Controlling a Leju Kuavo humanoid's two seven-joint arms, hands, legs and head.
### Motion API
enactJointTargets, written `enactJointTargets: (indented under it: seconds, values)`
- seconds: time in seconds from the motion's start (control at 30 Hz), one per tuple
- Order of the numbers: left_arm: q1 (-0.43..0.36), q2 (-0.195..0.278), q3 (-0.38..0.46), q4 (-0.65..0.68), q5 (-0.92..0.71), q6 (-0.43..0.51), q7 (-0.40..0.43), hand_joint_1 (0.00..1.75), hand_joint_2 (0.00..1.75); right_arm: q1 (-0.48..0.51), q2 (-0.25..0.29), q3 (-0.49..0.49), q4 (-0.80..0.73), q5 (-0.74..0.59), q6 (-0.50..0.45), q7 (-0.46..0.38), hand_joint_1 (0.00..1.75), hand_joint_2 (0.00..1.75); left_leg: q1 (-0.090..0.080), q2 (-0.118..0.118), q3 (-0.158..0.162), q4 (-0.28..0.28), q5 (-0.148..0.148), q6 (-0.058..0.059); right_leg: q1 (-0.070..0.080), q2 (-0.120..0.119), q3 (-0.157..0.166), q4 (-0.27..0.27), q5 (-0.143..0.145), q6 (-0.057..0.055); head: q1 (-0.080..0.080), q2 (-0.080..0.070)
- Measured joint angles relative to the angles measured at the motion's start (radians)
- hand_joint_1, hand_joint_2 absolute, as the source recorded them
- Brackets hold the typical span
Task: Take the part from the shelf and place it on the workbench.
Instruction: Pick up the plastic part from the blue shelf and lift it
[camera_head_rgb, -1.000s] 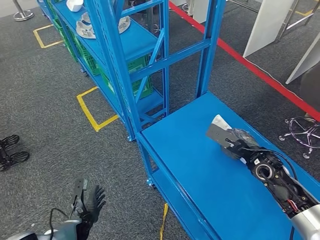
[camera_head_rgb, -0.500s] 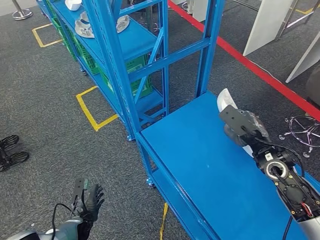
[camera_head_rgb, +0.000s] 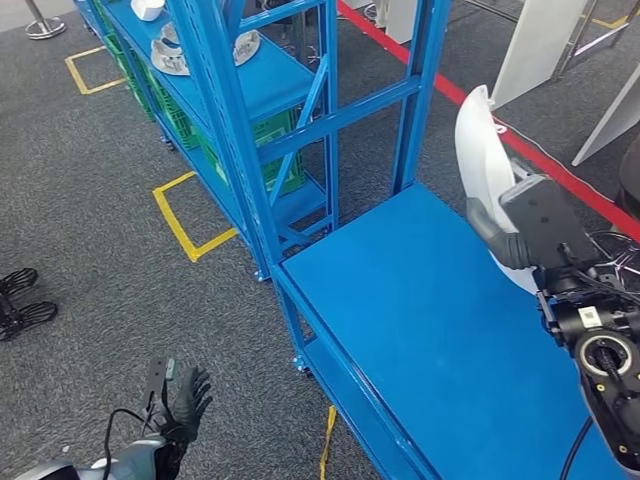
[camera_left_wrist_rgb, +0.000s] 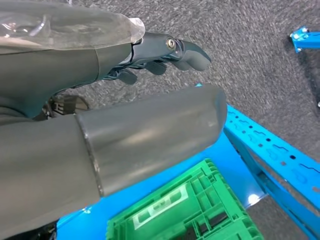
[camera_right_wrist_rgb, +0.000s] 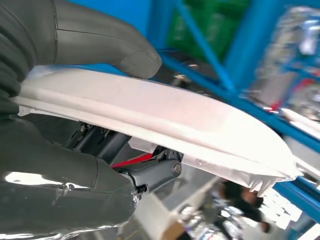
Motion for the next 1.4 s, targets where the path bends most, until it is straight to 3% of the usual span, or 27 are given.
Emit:
enactJointTargets:
  seconds: [0.27,0.5,0.7,1.17,1.4]
  values:
    - [0.005,0.000,0.000,0.000,-0.006,0.003,-0.008,0.00,0.00,0.077,-0.028,-0.072,-0.224,-0.053,-0.025,-0.033,1.75,1.75,0.000,0.000,0.000,0.000,-0.001,0.000,0.000,0.000,0.000,0.000,-0.001,0.000,0.000,0.000]
    - [0.006,0.000,0.002,0.000,-0.003,0.018,-0.001,0.00,0.00,0.111,-0.035,-0.098,-0.322,-0.050,-0.011,-0.047,1.75,1.75,0.000,0.000,0.000,0.000,-0.001,0.000,0.000,0.000,0.000,0.000,-0.001,0.000,0.000,0.000]
    - [0.005,0.000,0.002,0.000,-0.051,0.091,0.019,0.00,0.00,0.124,-0.035,-0.108,-0.347,-0.049,0.007,-0.048,1.75,1.75,0.000,0.000,0.000,0.000,-0.001,0.000,0.000,0.000,0.000,0.000,-0.001,0.000,0.000,0.000]
    - [0.004,-0.001,0.006,0.000,-0.012,0.103,-0.001,0.00,0.00,0.135,-0.035,-0.117,-0.357,-0.048,0.010,-0.051,1.75,1.75,0.000,0.000,0.000,0.000,-0.001,0.000,0.000,0.000,0.000,0.000,-0.001,0.000,0.000,0.000]
    - [0.004,-0.005,0.010,0.000,-0.020,0.094,-0.033,0.00,0.00,0.181,-0.035,-0.140,-0.356,-0.139,-0.012,-0.139,1.75,1.75,0.000,0.000,0.000,0.000,-0.001,0.000,0.000,-0.001,0.000,0.000,-0.001,0.000,0.000,0.000]
